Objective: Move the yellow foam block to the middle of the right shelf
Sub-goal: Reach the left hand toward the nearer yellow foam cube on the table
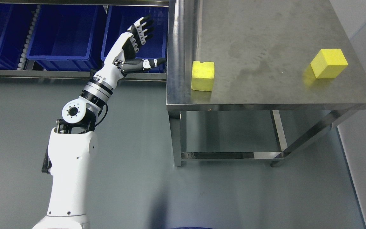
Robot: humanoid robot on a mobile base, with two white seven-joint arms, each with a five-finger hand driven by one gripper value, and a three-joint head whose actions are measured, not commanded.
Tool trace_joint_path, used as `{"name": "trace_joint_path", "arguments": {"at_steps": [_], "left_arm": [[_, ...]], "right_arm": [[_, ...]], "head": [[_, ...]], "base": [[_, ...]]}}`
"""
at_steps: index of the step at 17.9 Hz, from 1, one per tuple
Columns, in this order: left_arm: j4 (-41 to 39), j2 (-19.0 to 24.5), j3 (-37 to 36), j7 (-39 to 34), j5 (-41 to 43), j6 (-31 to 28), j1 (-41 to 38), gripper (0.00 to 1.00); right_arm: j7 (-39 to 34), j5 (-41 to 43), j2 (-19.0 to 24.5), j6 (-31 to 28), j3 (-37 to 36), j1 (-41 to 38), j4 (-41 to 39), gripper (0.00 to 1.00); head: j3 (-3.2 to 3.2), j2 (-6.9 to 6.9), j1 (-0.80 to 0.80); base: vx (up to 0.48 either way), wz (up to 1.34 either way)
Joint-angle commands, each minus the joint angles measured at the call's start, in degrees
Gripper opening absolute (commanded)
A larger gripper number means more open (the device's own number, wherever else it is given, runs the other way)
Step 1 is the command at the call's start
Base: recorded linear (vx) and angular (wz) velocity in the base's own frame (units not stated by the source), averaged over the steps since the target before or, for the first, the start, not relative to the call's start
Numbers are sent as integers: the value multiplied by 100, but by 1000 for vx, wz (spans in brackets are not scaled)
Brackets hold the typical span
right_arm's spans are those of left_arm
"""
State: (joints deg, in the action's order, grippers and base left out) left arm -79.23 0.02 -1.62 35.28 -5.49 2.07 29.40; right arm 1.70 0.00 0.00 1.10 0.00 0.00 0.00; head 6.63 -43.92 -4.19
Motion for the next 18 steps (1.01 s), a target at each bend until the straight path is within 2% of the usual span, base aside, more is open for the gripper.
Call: {"name": "trace_joint_path", "arguments": {"at_steps": [1, 12, 18], "left_arm": [[74, 200, -672, 445, 399, -14, 302, 97], [1242, 98, -1481, 445, 1006, 48, 443, 97], [1506, 98, -1657, 445, 1094, 56, 548, 97]], "right_arm": [[-3, -18, -100, 4, -70, -140, -100, 100], [-3, -18, -100, 4, -70, -140, -100, 100], [-3, -18, -100, 4, -70, -140, -100, 100]], "head": [[0, 0, 0], [0, 0, 0], [0, 0, 0]], "base": [[0, 0], [0, 0], [10, 40]]}}
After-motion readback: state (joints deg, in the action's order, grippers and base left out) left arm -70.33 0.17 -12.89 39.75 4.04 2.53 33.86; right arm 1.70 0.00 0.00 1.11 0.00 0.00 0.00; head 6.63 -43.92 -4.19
